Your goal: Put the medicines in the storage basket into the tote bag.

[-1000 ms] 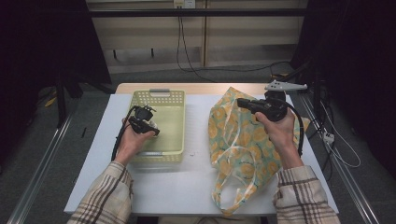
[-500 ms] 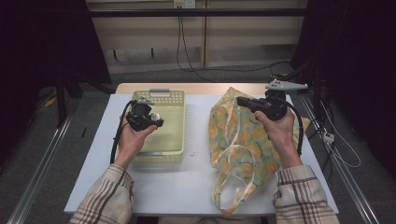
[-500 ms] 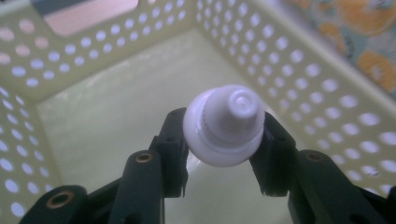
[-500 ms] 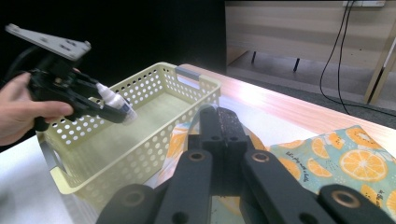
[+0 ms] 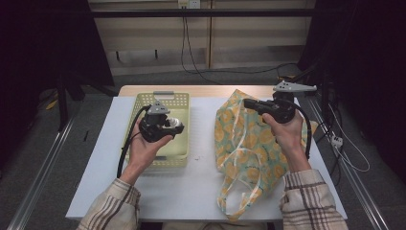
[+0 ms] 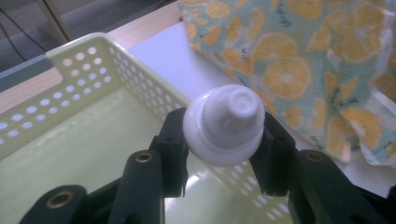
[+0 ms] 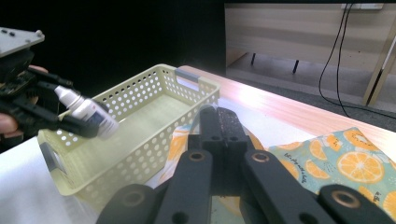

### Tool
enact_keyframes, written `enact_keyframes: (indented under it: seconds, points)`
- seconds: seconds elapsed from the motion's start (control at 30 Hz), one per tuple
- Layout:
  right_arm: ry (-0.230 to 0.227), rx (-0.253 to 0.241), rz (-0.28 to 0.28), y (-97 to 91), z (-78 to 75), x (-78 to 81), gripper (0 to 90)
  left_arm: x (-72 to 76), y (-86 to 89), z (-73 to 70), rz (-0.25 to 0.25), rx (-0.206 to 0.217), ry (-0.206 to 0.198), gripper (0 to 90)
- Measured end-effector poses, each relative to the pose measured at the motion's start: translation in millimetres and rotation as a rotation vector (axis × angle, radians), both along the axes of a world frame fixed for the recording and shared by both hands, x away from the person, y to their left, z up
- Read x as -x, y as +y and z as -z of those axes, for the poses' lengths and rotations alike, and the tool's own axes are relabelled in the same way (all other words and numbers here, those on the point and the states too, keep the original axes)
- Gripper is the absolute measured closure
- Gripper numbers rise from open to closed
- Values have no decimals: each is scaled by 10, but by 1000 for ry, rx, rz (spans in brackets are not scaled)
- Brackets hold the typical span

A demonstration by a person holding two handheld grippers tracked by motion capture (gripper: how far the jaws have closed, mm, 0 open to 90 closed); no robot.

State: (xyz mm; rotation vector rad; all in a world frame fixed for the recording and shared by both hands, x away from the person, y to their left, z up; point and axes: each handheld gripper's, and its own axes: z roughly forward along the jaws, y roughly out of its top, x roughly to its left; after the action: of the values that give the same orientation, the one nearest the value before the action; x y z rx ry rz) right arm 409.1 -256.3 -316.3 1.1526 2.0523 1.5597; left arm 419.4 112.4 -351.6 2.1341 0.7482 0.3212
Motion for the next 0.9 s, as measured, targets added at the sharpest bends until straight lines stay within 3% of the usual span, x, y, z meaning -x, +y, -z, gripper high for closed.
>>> enact_keyframes:
  seconds: [0.2, 0.37, 0.63, 0.9]
  points:
    - [-19, -21, 6, -18, -60, -1, 900, 153, -148, 12, 49, -21, -9, 600]
    - [-29, -18, 6, -7, -96, -17, 900, 289, -271, 38, 118, -21, -4, 600]
    - [-40, -18, 30, -62, -217, -38, 900, 516, -408, 163, 194, 15, 34, 600]
    - [-20, -17, 38, -54, -172, -80, 900, 786, -547, 199, 287, 53, 60, 600]
